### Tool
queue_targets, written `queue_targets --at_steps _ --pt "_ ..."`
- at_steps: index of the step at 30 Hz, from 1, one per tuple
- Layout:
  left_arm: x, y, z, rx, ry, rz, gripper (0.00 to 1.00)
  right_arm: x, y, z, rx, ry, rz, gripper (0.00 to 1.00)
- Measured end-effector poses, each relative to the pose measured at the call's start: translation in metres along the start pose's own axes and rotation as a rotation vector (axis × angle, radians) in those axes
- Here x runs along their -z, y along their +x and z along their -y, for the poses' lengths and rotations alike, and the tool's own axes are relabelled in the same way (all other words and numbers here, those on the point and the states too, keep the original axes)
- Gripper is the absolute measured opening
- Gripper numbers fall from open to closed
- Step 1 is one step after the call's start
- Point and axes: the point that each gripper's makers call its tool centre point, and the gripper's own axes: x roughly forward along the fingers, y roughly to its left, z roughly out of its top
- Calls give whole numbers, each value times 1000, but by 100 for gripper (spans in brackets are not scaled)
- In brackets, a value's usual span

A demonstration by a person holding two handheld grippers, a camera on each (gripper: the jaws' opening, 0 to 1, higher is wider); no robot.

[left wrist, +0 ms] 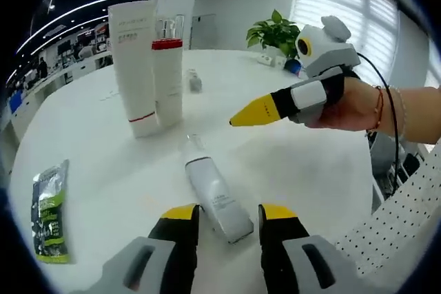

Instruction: Arrange the skincare products in the storage area until every visible bottle or jar stands upright without overlapping.

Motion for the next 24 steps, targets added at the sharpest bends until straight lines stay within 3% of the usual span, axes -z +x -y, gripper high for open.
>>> queue_targets --at_steps 3,5,10,12,15,24 --pt "3 3 -2 2 17 -8 33 8 -4 -5 -26 90 8 19" --pt "3 6 -7 -4 72 7 31 13 -7 -5 -6 80 8 19" --pt "6 9 -14 -19 81 -4 22 20 -22 0 40 29 -13 18" --pt "5 9 -13 -3 90 -1 21 22 -27 5 59 6 -14 18" --pt "5 9 -14 8 126 -9 21 23 -31 14 81 40 2 18" --pt "6 7 -11 41 202 -17 20 33 -33 17 110 22 0 18"
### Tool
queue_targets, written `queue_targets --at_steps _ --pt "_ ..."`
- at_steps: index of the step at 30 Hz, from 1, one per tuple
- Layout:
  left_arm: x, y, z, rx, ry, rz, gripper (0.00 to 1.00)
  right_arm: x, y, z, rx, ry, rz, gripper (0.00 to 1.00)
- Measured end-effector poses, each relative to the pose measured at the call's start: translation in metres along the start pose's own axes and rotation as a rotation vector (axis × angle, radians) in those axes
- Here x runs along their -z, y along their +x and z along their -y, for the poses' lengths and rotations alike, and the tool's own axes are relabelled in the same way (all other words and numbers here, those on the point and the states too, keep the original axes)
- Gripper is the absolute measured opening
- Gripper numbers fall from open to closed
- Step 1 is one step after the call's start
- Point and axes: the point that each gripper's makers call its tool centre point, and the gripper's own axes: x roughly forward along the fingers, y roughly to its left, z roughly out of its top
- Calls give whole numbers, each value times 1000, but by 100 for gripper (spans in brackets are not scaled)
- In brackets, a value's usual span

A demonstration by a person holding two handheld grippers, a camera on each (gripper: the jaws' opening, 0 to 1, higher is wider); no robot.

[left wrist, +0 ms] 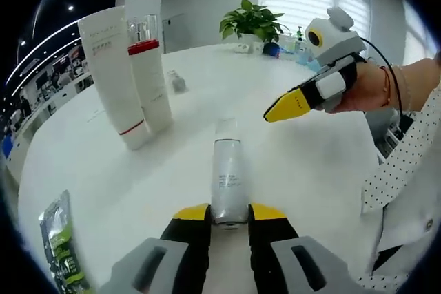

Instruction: Arrange the skincare products in the storage area until every visible bottle or jar stands upright without overlapping.

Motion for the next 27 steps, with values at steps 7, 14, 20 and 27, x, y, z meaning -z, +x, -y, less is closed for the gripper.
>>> queue_targets --at_steps 7,14,20,27 --pt "0 -2 1 14 20 13 20 8 -1 -6 -6 -35 -13 19" --pt "-2 -2 1 32 29 16 20 2 9 -13 -53 -43 3 21" --pt "-2 -2 0 42 40 11 20 -9 18 -20 -92 -71 17 23" --pt "-3 -1 -2 59 48 23 20 -13 24 -19 -114 -44 28 24"
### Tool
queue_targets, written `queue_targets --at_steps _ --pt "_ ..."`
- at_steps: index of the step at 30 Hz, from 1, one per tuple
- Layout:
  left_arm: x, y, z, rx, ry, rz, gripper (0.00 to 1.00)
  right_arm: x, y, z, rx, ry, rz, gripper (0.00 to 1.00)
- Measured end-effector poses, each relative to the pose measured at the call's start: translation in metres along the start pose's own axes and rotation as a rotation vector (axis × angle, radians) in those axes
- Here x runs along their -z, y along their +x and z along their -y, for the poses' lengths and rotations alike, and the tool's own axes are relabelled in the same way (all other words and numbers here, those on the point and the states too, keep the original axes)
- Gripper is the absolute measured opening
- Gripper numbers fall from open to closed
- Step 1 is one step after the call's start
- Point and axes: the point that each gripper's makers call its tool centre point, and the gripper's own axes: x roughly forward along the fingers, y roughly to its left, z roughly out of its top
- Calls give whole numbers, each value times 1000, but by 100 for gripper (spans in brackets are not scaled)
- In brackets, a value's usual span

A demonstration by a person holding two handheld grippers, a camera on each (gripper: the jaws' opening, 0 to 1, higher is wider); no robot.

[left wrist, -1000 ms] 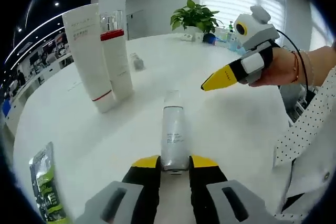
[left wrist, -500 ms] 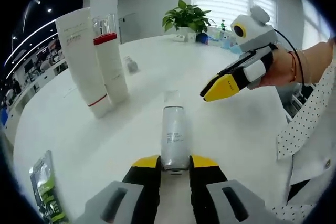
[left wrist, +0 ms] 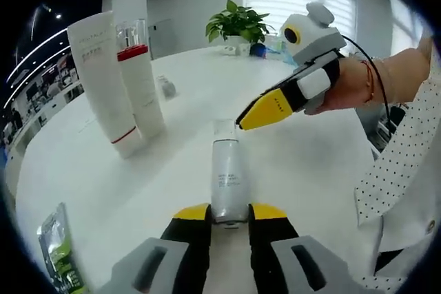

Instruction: Arrange the skincare products in the storage area until every visible bottle or jar stands upright without overlapping.

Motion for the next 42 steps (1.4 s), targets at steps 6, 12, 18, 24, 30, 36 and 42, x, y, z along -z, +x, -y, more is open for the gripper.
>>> queue_targets --at_steps 6,12,18,24,30,36,42 --pt "0 1 1 -16 -13 8 20 -7 -1 6 27 -30 19 27" --pt "1 1 0 -17 -18 37 20 -12 5 6 20 -109 -13 31" --pt "1 0 2 -12 -27 63 20 6 19 3 -45 -112 -128 33" --pt "2 -4 4 6 -17 79 20 8 24 4 -70 -93 -148 35" --pt "4 -6 5 -2 6 71 19 9 26 1 -79 -91 -161 37" --pt "7 -9 5 9 15 69 19 9 22 -2 -81 -48 -158 35" --pt "7 -10 5 5 10 69 19 -8 19 -7 -72 -16 -89 25"
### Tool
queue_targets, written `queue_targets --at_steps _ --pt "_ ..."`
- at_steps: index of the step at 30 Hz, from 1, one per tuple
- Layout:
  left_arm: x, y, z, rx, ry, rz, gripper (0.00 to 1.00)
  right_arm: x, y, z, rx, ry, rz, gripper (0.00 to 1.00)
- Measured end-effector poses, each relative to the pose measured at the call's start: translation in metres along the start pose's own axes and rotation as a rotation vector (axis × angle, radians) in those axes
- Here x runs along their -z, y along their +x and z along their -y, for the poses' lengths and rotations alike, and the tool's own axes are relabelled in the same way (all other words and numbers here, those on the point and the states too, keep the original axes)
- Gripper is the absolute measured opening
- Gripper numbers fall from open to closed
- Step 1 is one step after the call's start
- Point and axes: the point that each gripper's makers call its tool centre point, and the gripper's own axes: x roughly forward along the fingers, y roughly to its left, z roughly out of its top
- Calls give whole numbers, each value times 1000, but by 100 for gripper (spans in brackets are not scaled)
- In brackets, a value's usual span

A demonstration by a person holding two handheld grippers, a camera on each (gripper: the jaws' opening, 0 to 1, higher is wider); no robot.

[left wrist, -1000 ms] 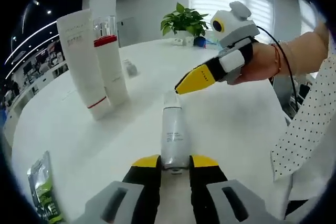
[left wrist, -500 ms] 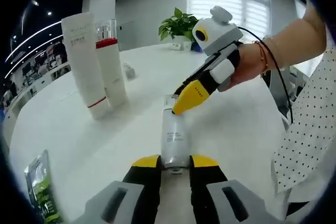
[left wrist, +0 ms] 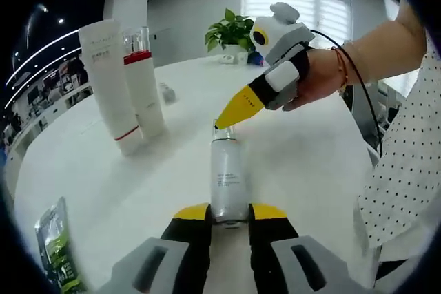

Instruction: Arrange the skincare products in the storage area until every visible bottle or jar stands upright without overlapping.

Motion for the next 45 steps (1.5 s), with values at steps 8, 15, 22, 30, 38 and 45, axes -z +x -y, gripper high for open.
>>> queue_targets --at_steps 8,15,22,30,38,45 --pt "1 -1 0 -11 -13 13 19 -10 -4 -10 5 -59 30 24" --pt "3 -1 0 -24 -36 32 19 -28 -10 -21 -13 -66 94 10" --pt "2 0 0 -34 -49 33 20 -36 -17 -45 -55 -107 141 9" --pt "3 1 -1 -39 -53 41 20 -45 -23 -86 -115 -242 172 5" --pt "3 1 -1 -40 -59 59 20 -43 -15 -121 -197 -331 161 0" --pt "3 1 -1 -52 -70 82 20 -33 -9 -143 -198 -467 153 0"
